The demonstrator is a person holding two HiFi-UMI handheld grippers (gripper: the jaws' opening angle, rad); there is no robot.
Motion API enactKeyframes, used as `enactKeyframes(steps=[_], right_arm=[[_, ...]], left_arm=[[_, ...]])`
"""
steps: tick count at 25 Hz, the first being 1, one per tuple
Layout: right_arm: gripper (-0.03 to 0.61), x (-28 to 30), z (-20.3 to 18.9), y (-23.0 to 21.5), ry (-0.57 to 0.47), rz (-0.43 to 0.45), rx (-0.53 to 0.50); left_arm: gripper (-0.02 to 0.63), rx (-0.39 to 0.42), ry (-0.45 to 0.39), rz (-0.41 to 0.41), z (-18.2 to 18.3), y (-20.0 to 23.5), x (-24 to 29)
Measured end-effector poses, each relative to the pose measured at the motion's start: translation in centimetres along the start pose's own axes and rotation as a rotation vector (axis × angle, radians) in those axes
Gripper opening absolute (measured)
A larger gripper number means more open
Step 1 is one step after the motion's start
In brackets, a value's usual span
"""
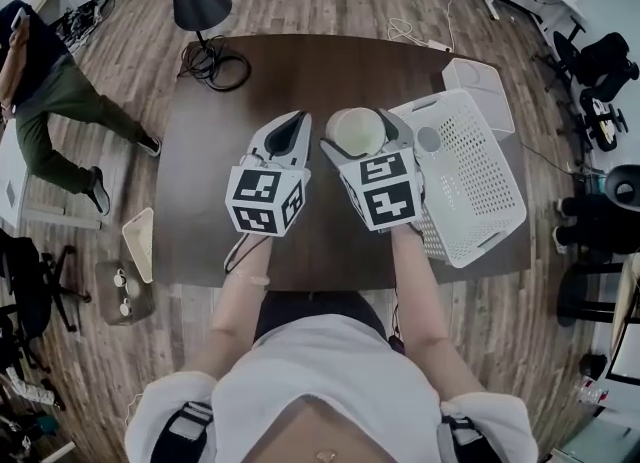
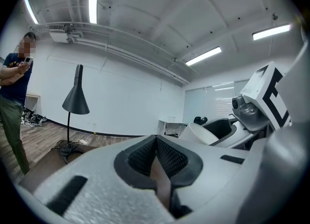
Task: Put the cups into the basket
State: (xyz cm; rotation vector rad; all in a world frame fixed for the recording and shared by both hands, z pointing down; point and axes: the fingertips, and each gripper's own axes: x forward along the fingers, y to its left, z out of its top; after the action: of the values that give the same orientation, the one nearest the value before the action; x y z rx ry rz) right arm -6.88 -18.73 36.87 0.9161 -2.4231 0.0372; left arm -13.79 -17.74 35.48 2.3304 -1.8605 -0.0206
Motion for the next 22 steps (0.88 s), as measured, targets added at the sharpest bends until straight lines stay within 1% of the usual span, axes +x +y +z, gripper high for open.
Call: enactKeyframes(steps=[5,10,14,22], right_arm=[[0.443,-0.6,1.6,-2.6,-0.026,-0.048,0.002],[0.443,-1.9,1.6,-5.0,-0.024,-0.095,0.007],[0.443,-3.4,0.2,-6.8,-0.004,-0.13,0.023],[0.443,-7.4,-3.6,-12.0,0.035,-0.251,0.092]], left_arm=[[0.009,0.003,-0.025,-0.044,1.3,-1.3,1.7],[0.009,0.004,-0.026,-0.108,1.5,-3.9,3.4],[0.011,0.002,-0.027,-0.167,1.4,-6.9,4.9],[0.011,0.001,-0.015,-0.304,0.7,-13.3,7.7]])
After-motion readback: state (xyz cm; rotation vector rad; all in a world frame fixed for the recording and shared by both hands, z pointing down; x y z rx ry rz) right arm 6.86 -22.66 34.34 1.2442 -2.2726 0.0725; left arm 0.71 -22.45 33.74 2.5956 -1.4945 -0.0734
